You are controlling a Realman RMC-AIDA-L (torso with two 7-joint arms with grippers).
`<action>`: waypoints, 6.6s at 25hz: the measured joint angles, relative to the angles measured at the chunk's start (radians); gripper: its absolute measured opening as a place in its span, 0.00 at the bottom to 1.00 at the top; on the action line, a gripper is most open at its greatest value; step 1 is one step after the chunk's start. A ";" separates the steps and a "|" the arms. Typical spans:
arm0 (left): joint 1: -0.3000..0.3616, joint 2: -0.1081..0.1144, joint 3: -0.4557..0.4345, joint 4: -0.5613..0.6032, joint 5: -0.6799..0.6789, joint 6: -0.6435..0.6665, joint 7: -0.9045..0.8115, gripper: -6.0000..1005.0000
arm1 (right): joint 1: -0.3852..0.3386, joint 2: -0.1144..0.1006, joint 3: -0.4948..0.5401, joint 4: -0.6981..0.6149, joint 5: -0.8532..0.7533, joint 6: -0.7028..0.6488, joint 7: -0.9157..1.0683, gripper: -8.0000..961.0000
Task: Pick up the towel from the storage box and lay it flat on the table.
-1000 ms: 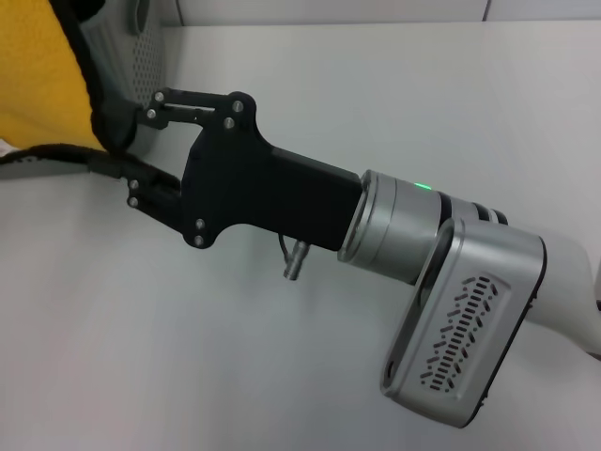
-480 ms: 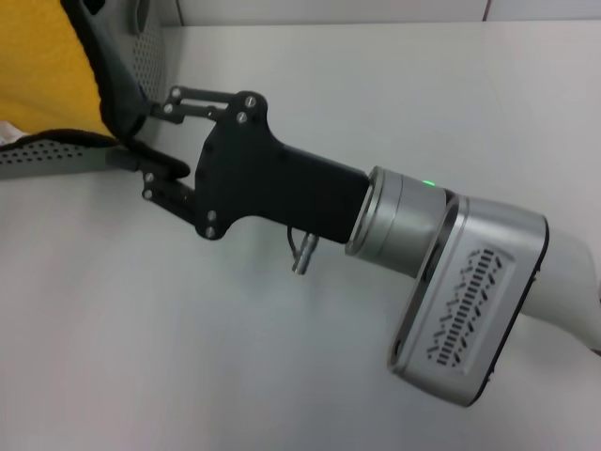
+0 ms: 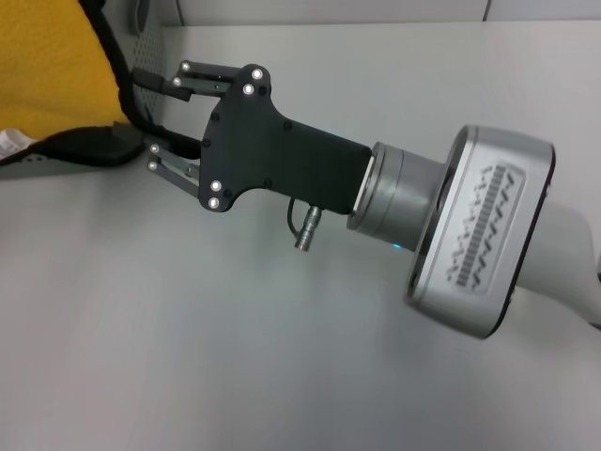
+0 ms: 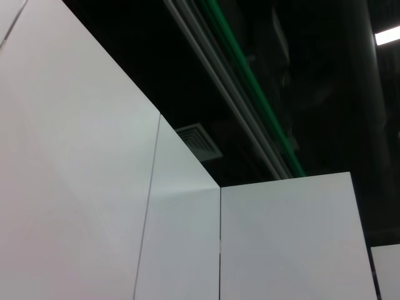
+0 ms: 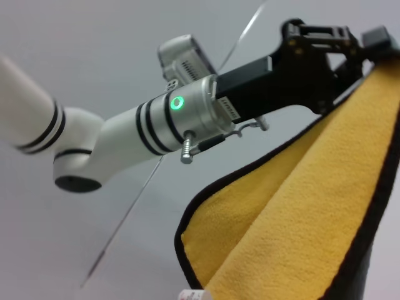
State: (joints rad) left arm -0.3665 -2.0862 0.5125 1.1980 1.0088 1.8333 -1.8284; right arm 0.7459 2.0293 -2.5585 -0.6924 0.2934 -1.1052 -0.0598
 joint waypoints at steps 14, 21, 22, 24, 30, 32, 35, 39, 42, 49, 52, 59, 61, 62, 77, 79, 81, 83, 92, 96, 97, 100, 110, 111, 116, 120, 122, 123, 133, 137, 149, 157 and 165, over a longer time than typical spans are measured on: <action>0.003 0.000 0.006 0.000 -0.004 0.000 0.001 0.02 | 0.034 0.000 -0.001 0.095 -0.008 -0.087 0.251 0.22; 0.000 0.001 0.029 -0.035 0.002 0.000 0.013 0.02 | 0.060 0.000 -0.004 0.124 -0.039 -0.117 0.322 0.16; 0.001 0.003 0.030 -0.041 0.002 0.000 0.017 0.02 | 0.057 0.000 -0.001 0.123 -0.042 -0.125 0.325 0.15; 0.011 0.005 0.031 -0.048 0.003 0.000 0.023 0.02 | 0.048 0.000 0.011 0.122 -0.042 -0.133 0.338 0.13; 0.052 0.014 0.029 -0.051 0.008 0.008 0.042 0.02 | -0.043 -0.001 0.129 0.119 -0.045 -0.176 0.374 0.01; 0.062 0.023 0.030 -0.051 0.027 0.035 0.058 0.02 | -0.085 -0.010 0.186 0.111 -0.052 -0.196 0.392 0.01; 0.070 0.038 0.030 -0.050 0.100 0.069 0.072 0.02 | -0.137 -0.037 0.288 0.103 -0.114 -0.259 0.468 0.01; 0.077 0.034 0.025 -0.051 0.221 0.068 0.073 0.02 | -0.216 -0.084 0.503 0.019 -0.310 -0.311 0.597 0.01; 0.074 0.031 0.023 -0.060 0.291 0.066 0.070 0.02 | -0.244 -0.104 0.675 -0.068 -0.514 -0.290 0.727 0.01; 0.030 0.023 0.027 -0.146 0.343 0.062 0.069 0.02 | -0.299 -0.053 0.950 -0.214 -0.979 -0.280 1.011 0.01; 0.020 0.022 0.022 -0.173 0.344 0.029 0.088 0.02 | -0.322 -0.010 1.050 -0.253 -1.088 -0.256 1.012 0.01; -0.008 0.021 0.028 -0.195 0.347 -0.053 0.115 0.02 | -0.297 -0.018 1.141 -0.267 -1.128 -0.228 1.026 0.01; 0.004 0.023 0.030 -0.205 0.348 -0.026 0.114 0.02 | -0.330 -0.019 1.134 -0.279 -1.150 -0.256 1.058 0.01; 0.016 0.024 0.030 -0.217 0.348 0.000 0.105 0.02 | -0.352 -0.018 1.132 -0.292 -1.165 -0.275 1.079 0.01; 0.289 0.110 0.305 -0.292 0.129 0.195 0.053 0.02 | -0.728 -0.014 1.087 -0.675 -1.263 -0.408 1.412 0.01; 0.262 0.097 0.265 -0.348 0.231 0.159 0.072 0.02 | -0.694 -0.015 1.062 -0.558 -1.304 -0.372 1.434 0.01; 0.230 0.085 0.207 -0.421 0.362 0.094 0.111 0.02 | -0.636 -0.016 1.018 -0.428 -1.331 -0.300 1.433 0.01; 0.190 0.076 0.116 -0.526 0.524 -0.027 0.170 0.02 | -0.576 -0.015 0.975 -0.328 -1.354 -0.210 1.428 0.01; 0.112 0.069 0.000 -0.644 0.668 -0.358 0.223 0.02 | -0.332 -0.017 0.967 -0.203 -1.456 0.052 1.422 0.01; 0.078 0.061 -0.001 -0.650 0.671 -0.416 0.223 0.02 | -0.214 -0.013 1.017 -0.135 -1.527 0.082 1.425 0.01; 0.064 0.058 0.002 -0.653 0.674 -0.439 0.223 0.02 | -0.181 -0.013 1.024 -0.112 -1.543 0.091 1.428 0.01; 0.036 0.052 0.006 -0.657 0.682 -0.479 0.222 0.02 | -0.115 -0.011 1.023 -0.054 -1.570 0.129 1.434 0.01; -0.003 0.048 0.005 -0.673 0.694 -0.544 0.232 0.02 | -0.071 -0.005 0.999 -0.007 -1.585 0.260 1.431 0.03; -0.004 0.048 0.005 -0.676 0.694 -0.551 0.232 0.02 | -0.064 -0.006 0.999 0.002 -1.585 0.261 1.431 0.03; -0.005 0.043 0.004 -0.693 0.697 -0.572 0.238 0.03 | -0.046 -0.006 0.999 0.036 -1.585 0.264 1.430 0.05; -0.008 0.037 0.004 -0.710 0.697 -0.589 0.243 0.03 | -0.041 -0.004 1.001 0.060 -1.583 0.264 1.435 0.07; -0.008 0.037 0.001 -0.726 0.697 -0.593 0.242 0.03 | -0.033 -0.004 1.001 0.076 -1.581 0.292 1.451 0.08; -0.006 0.036 0.000 -0.732 0.696 -0.593 0.244 0.03 | -0.029 -0.004 1.000 0.085 -1.580 0.314 1.471 0.08; 0.017 0.034 -0.004 -0.732 0.685 -0.529 0.301 0.49 | -0.051 -0.007 0.999 0.070 -1.582 0.328 1.522 0.43; 0.035 0.044 -0.006 -0.728 0.671 -0.371 0.388 0.64 | -0.144 -0.012 1.023 -0.018 -1.576 0.221 1.521 0.57; 0.037 0.080 0.178 -0.695 0.745 0.051 0.812 0.72 | -0.452 -0.060 1.219 -0.182 -1.619 -0.527 1.432 0.83; -0.017 0.115 0.311 -0.687 0.755 0.103 0.789 0.72 | -0.428 -0.039 1.221 -0.157 -1.719 -0.658 1.439 0.90; -0.034 0.130 0.316 -0.687 0.761 0.135 0.754 0.72 | -0.389 -0.027 1.218 -0.146 -1.725 -0.649 1.427 0.90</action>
State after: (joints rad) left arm -0.4002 -1.9566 0.8287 0.5115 1.7700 1.9688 -1.0747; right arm 0.3568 2.0024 -1.3402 -0.8385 -1.4315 -1.7543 1.3671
